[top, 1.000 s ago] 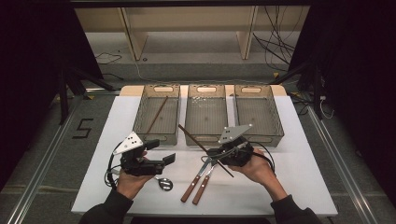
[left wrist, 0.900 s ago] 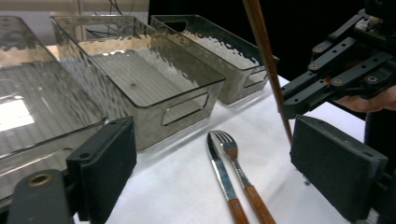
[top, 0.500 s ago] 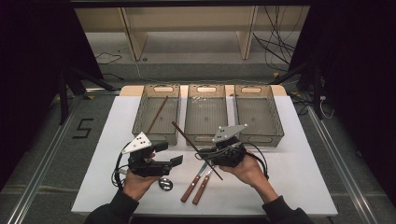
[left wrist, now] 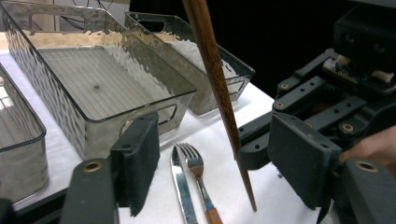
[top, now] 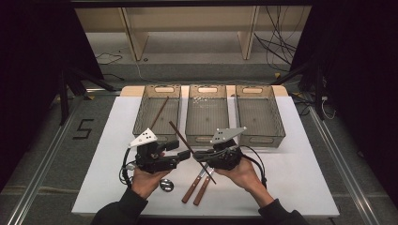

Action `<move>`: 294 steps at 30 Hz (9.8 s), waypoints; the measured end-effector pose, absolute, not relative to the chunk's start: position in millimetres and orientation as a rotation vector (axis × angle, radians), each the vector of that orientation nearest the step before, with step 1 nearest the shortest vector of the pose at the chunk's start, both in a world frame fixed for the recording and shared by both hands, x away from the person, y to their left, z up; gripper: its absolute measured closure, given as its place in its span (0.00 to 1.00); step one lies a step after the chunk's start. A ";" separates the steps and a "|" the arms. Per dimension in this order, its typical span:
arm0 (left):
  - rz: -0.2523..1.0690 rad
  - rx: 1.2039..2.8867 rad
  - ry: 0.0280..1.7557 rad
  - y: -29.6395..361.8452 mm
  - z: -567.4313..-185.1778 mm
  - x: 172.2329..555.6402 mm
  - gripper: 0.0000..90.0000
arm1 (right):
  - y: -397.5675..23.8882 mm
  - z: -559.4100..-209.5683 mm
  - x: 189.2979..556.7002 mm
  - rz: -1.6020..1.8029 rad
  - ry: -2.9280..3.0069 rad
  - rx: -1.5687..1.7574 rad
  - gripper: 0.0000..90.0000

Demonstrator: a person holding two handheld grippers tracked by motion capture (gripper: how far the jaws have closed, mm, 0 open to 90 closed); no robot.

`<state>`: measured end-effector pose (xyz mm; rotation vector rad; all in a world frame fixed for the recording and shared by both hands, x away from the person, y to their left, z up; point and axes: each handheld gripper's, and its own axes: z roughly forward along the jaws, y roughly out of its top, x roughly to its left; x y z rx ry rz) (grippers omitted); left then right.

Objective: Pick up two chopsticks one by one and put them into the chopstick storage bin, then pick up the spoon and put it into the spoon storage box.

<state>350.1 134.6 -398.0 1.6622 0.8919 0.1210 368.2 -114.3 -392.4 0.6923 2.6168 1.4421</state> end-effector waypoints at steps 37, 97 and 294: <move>-0.009 1.593 0.867 131.6 -394.1 359.7 0.91 | -111.8 -392.3 366.1 1.540 2.566 0.687 0.95; 0.209 1.656 1.095 230.7 -316.8 445.6 0.93 | -187.1 -413.4 341.7 1.388 2.437 0.914 0.27; 0.342 2.310 0.915 216.4 -432.3 375.4 0.24 | -206.9 -422.9 321.4 1.433 2.377 1.016 0.25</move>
